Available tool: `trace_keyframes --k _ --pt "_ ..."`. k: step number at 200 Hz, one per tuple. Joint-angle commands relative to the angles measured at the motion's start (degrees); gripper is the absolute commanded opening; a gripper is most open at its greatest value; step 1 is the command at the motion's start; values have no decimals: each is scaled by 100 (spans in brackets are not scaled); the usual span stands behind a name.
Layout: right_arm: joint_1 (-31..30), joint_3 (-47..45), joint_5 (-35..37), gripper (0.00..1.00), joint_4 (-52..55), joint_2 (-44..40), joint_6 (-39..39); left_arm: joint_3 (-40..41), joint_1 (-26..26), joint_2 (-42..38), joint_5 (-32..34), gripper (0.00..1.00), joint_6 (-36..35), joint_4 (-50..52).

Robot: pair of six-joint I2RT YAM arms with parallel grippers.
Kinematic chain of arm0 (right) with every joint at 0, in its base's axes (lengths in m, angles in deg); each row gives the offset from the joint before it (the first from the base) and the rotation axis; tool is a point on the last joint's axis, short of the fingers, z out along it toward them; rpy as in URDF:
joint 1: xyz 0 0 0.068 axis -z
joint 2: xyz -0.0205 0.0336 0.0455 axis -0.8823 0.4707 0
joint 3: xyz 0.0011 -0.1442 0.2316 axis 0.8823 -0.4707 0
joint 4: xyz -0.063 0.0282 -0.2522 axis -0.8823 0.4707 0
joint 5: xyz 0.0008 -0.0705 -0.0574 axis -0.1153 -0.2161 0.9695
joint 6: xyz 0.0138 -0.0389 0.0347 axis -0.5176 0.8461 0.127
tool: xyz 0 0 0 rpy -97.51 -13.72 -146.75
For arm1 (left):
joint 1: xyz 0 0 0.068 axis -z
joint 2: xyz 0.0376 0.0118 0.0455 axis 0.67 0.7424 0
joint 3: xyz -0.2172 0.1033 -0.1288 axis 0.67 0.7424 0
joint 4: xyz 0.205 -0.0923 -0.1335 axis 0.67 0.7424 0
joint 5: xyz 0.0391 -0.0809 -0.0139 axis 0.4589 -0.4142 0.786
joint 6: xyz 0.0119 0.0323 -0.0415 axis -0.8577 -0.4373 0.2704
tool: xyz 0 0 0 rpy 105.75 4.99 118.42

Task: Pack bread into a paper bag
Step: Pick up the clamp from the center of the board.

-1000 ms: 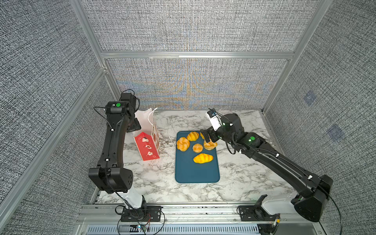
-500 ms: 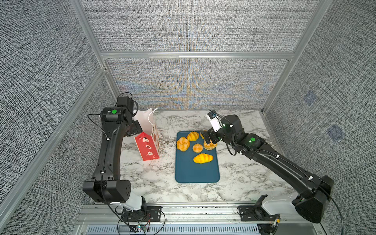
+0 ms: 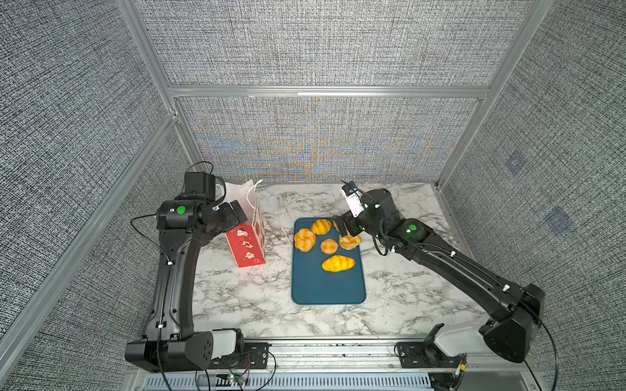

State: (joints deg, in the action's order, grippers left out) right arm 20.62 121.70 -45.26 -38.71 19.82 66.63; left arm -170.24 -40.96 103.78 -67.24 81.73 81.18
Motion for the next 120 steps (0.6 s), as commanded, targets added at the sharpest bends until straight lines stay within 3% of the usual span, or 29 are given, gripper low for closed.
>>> trace_keyframes --k 1,43,93,120 --pt "81 141 158 99 149 33 -92 146 42 -252 -905 99 13 -457" --pt "157 234 377 99 366 -32 -242 247 329 -679 -1667 99 -54 -799" --pt "460 -24 589 99 577 -385 -380 260 789 -751 -1856 99 195 -867" --pt "908 -291 522 99 631 -549 -378 304 1137 -731 -1899 99 214 -889"
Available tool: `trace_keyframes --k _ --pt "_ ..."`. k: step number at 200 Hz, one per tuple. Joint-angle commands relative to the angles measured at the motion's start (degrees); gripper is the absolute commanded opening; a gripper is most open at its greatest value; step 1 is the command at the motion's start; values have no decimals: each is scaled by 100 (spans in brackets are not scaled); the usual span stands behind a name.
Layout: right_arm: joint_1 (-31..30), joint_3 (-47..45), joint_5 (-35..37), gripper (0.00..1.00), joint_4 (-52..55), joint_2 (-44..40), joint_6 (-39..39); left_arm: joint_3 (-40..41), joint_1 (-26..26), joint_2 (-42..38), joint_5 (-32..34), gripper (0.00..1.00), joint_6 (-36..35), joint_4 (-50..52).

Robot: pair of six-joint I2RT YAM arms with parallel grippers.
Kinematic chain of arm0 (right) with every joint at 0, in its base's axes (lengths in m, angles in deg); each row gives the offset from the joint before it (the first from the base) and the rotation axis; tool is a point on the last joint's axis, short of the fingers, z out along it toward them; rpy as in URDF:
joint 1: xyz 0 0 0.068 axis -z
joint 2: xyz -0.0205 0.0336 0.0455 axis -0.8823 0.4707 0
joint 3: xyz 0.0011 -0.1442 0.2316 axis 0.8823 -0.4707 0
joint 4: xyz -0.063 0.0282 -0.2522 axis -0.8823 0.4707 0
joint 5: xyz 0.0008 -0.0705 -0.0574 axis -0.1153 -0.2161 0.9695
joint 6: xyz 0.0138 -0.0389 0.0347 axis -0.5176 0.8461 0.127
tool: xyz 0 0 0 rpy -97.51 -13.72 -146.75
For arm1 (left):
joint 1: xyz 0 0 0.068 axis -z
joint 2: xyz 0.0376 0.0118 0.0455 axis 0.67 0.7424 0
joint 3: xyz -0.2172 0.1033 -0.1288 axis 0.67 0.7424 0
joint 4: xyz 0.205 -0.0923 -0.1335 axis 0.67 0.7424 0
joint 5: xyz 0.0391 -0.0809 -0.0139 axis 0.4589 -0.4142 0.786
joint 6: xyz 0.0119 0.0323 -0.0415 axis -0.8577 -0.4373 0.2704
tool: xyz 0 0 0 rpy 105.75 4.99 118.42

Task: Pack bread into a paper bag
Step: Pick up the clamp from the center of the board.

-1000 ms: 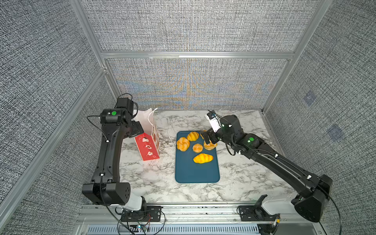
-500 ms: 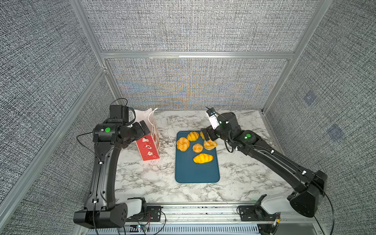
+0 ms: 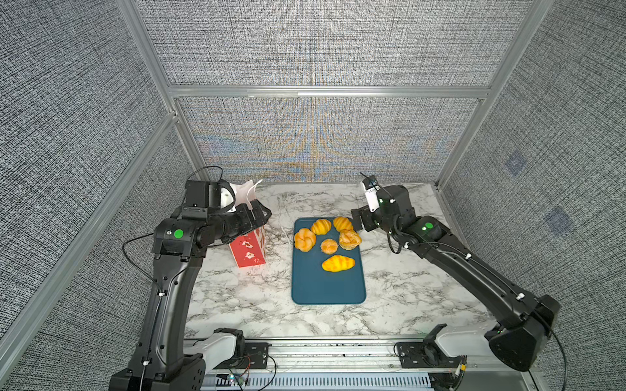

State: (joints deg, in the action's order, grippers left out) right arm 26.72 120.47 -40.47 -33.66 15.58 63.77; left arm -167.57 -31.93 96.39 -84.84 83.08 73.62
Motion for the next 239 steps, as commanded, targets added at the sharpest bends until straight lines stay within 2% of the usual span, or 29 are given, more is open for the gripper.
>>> trace_keyframes --k 1,34,65,120,173,239 --pt "327 -179 39 99 134 -133 -93 37 248 10 -143 99 76 -136" --pt "1161 -231 -199 99 269 -173 -103 -30 797 137 -21 99 56 -140" --pt "1628 70 -209 99 371 77 -161 -278 1359 419 286 99 42 -14" --pt "2180 1435 -95 99 1088 1435 -684 -1300 2175 1384 948 99 -98 636" --pt "2708 2738 -313 99 2066 2917 -1078 -1452 2323 1659 969 99 -29 602" --pt "3115 3324 -478 99 2670 3979 -1055 -1445 2340 1874 920 99 -62 546"
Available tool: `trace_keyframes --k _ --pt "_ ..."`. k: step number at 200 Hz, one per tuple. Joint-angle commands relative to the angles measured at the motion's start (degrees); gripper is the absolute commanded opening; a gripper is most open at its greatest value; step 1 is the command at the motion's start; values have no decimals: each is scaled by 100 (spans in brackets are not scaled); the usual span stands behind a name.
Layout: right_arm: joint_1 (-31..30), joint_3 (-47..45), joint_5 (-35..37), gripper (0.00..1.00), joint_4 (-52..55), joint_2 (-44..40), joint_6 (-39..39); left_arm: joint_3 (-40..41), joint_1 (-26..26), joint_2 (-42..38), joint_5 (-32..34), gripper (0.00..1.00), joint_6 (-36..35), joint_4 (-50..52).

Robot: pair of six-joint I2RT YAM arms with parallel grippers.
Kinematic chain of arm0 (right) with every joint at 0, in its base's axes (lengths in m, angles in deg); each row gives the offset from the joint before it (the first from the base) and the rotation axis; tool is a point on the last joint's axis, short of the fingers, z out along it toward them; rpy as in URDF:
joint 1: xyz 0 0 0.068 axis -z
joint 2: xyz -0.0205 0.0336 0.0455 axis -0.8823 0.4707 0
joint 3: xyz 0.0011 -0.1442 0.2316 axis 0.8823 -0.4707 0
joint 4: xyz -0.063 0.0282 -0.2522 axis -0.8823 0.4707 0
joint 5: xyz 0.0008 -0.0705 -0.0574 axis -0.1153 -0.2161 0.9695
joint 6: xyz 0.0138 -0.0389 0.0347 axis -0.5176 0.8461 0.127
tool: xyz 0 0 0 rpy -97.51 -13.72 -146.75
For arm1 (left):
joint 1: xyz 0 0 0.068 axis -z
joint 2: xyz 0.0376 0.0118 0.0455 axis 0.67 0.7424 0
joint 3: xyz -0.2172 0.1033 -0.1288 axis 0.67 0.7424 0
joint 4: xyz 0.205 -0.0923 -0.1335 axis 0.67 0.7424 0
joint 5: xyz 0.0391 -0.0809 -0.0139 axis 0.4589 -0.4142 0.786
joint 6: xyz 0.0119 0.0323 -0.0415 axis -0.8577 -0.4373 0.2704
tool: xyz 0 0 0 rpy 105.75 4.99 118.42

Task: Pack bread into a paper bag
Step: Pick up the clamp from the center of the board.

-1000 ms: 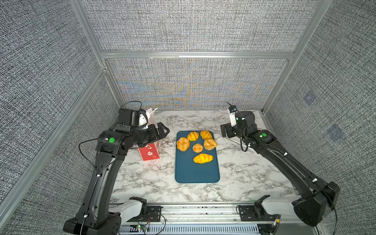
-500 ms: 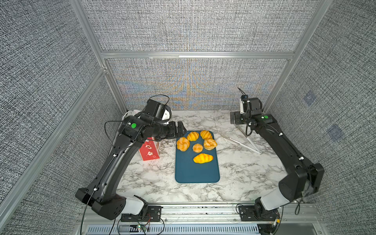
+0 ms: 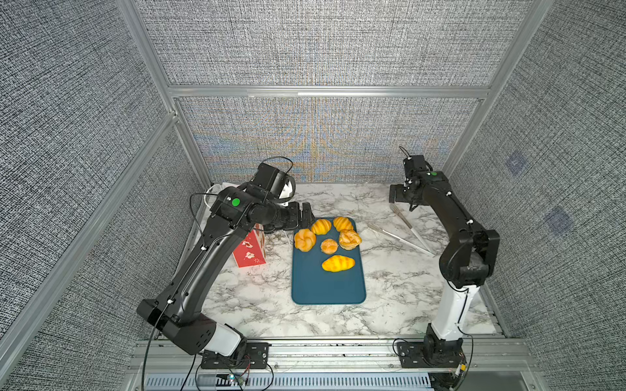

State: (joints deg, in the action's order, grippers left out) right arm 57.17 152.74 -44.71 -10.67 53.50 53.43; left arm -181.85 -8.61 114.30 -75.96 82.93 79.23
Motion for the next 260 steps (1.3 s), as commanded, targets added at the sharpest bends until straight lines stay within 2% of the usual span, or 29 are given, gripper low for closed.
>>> trace_keyframes --k 1,79,157,213,254,260 --pt "75 99 -48 99 373 197 -15 -15 6 85 31 99 -49 -16" --pt "247 252 168 99 190 825 518 -252 6 736 -248 99 -344 -43" --pt "414 1089 -216 99 46 1685 642 -927 9 1492 -348 99 -616 75" --pt "449 1539 -710 90 66 2185 563 -978 6 1762 -270 99 -689 45" --pt "449 1525 -789 85 84 2299 536 -995 -1 1902 -251 100 -746 2" --pt "449 1516 -798 82 72 2307 536 -1013 -5 1927 -251 99 -754 4"
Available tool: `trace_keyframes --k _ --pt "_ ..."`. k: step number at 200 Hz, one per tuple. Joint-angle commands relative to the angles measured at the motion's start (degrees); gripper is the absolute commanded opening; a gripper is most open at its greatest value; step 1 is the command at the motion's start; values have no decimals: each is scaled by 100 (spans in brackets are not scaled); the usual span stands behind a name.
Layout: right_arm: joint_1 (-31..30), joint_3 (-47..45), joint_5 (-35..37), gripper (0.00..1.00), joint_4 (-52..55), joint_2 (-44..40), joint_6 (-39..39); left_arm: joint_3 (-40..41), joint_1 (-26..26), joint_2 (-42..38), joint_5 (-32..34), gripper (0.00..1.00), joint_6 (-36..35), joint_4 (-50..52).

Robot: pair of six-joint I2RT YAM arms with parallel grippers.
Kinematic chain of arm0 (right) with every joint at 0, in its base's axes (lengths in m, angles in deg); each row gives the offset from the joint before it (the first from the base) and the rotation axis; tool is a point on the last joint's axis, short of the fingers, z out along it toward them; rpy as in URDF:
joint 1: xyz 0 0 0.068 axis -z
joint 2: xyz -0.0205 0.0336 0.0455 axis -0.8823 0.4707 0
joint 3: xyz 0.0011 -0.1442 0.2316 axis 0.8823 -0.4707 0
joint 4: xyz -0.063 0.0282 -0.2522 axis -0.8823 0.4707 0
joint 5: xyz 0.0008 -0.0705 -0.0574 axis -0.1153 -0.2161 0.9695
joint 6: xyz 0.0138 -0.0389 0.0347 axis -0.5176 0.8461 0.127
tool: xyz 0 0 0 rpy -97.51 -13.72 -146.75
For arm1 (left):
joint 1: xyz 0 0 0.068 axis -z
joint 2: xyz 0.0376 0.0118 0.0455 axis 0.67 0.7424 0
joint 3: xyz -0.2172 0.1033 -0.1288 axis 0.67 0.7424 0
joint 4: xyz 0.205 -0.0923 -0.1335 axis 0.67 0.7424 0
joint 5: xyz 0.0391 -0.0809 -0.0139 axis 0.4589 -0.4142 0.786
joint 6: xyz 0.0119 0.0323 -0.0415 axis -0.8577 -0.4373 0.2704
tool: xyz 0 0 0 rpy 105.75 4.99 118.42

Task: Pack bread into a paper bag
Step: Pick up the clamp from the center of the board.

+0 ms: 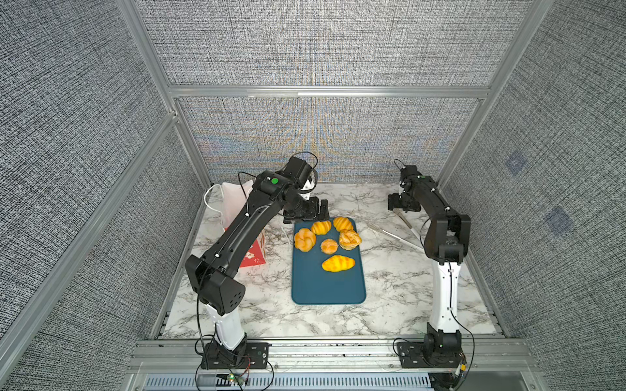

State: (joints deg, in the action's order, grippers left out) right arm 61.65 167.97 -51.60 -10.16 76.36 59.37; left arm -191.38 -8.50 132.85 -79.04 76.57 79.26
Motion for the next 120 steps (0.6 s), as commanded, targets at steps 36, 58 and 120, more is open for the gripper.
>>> trace_keyframes --k 36,58,120 --pt "1 10 -136 71 19 99 -76 -147 -16 170 40 99 -136 10" --pt "10 18 -158 71 6 144 -80 -124 -24 140 81 99 -157 35" --pt "27 27 -232 54 -8 279 -93 87 -69 -34 215 100 -173 47"
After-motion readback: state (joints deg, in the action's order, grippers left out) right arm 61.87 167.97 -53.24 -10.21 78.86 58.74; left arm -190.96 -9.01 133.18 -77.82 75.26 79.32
